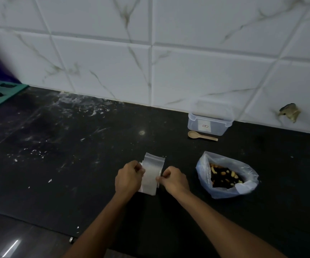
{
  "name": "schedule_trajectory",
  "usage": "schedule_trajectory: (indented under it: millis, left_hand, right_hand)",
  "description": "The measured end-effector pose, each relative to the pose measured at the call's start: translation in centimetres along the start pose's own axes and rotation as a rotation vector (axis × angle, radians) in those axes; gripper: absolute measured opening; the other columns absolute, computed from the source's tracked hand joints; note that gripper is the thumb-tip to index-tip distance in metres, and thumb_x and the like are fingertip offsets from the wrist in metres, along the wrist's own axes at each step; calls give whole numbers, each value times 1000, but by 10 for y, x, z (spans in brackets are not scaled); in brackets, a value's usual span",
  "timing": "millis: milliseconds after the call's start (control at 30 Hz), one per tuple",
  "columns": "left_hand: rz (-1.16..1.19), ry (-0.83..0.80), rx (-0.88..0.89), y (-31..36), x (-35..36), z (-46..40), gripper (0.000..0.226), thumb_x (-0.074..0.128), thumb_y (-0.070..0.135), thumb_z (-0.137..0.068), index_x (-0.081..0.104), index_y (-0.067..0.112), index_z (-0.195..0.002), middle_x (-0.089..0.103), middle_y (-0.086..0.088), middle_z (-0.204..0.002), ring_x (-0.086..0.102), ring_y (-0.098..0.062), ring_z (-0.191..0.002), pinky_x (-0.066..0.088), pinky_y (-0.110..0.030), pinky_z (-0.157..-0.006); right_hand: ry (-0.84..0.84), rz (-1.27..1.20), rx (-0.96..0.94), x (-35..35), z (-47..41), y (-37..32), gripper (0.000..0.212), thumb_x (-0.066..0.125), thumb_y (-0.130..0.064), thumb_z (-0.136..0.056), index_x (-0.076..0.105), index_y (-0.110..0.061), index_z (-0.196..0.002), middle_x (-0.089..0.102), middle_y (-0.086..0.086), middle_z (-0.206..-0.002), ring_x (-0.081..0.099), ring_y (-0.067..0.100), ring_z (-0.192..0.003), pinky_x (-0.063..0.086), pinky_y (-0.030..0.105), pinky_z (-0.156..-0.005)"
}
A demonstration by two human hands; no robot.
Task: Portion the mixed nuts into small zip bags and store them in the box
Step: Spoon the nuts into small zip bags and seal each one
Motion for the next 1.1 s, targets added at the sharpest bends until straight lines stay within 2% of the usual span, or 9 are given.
schedule_trajectory:
  millis: [133, 233, 367, 467, 600, 733, 867, 1000, 1100]
  left_hand:
    - [78, -83, 136, 25, -18, 0, 9, 58, 19, -97, 63, 23, -91, 66, 8, -86, 63, -4, -83, 45, -17, -66]
    - [65, -158, 247, 48, -29, -3, 9, 58, 18, -98, 64, 22, -93, 65, 8, -87, 63, -7, -84, 44, -18, -67]
    - [32, -225, 343, 74, -32, -12, 12, 58, 19, -97, 63, 27, -90, 63, 10, -90, 61, -6, -85, 44, -19, -70]
    - [61, -95, 295, 92, -25, -16, 4, 62, 21, -95, 63, 24, -97, 63, 10, -93, 60, -5, -86, 46, -18, -70]
    - [203, 92, 267, 122, -4, -3, 10, 61, 31, -95, 62, 21, -93, 64, 4, -86, 62, -7, -76, 51, -24, -68]
    - [308, -129, 227, 145, 29, 11, 32, 57, 45, -95, 65, 16, -88, 67, -2, -84, 65, -14, -76, 51, -26, -65]
    - [333, -119, 239, 155, 47, 16, 30, 59, 40, -96, 68, 13, -87, 69, -2, -82, 66, -12, -77, 47, -21, -64]
    - [255, -134, 252, 160, 54, 16, 31, 54, 30, -99, 69, 9, -84, 70, -5, -78, 64, -11, -69, 48, -22, -61]
    - [174, -171, 277, 164, 58, 16, 30, 52, 23, -100, 68, 7, -82, 67, -5, -74, 58, -8, -63, 46, -20, -58]
  right_hand:
    - [-17, -240, -168, -36, 2, -7, 70, 69, -23, -87, 31, -31, -146, 50, -1, -130, 53, 17, -117, 49, 32, -90]
    - [-17, -166, -313, -67, 1, -17, 50, 61, -22, -94, 44, -28, -140, 55, -3, -129, 55, 14, -115, 49, 35, -96]
    - [45, 25, -411, -101, 3, -23, 13, 56, -24, -96, 68, -25, -102, 65, -9, -93, 59, 6, -88, 46, 25, -76]
    - [135, -14, -365, -115, 6, -18, 10, 61, -23, -93, 70, -22, -89, 66, -9, -80, 61, 5, -78, 43, 20, -66]
    - [283, -127, -280, -123, 10, -7, 14, 65, -20, -91, 69, -20, -77, 66, -8, -73, 62, 7, -74, 55, 30, -74]
    - [305, -167, -234, -125, 10, 3, 14, 70, -22, -87, 69, -17, -74, 67, -3, -74, 65, 12, -77, 58, 38, -77]
    - [306, -244, -215, -129, 13, 13, 21, 70, -28, -87, 69, -11, -74, 67, 2, -71, 68, 20, -76, 59, 39, -71]
    - [242, -302, -192, -134, 16, 25, 17, 62, -22, -93, 69, -10, -82, 66, 1, -70, 64, 10, -62, 55, 24, -54]
    - [263, -323, -189, -138, 17, 29, 14, 60, -24, -93, 67, -13, -88, 69, 4, -75, 65, 15, -62, 55, 29, -57]
Point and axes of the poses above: each hand's wrist, its own z-axis away from the middle knuckle, its own x-axis out of the palm, y = z × x, the point moved 2 cm from there along -z, towards the middle knuckle
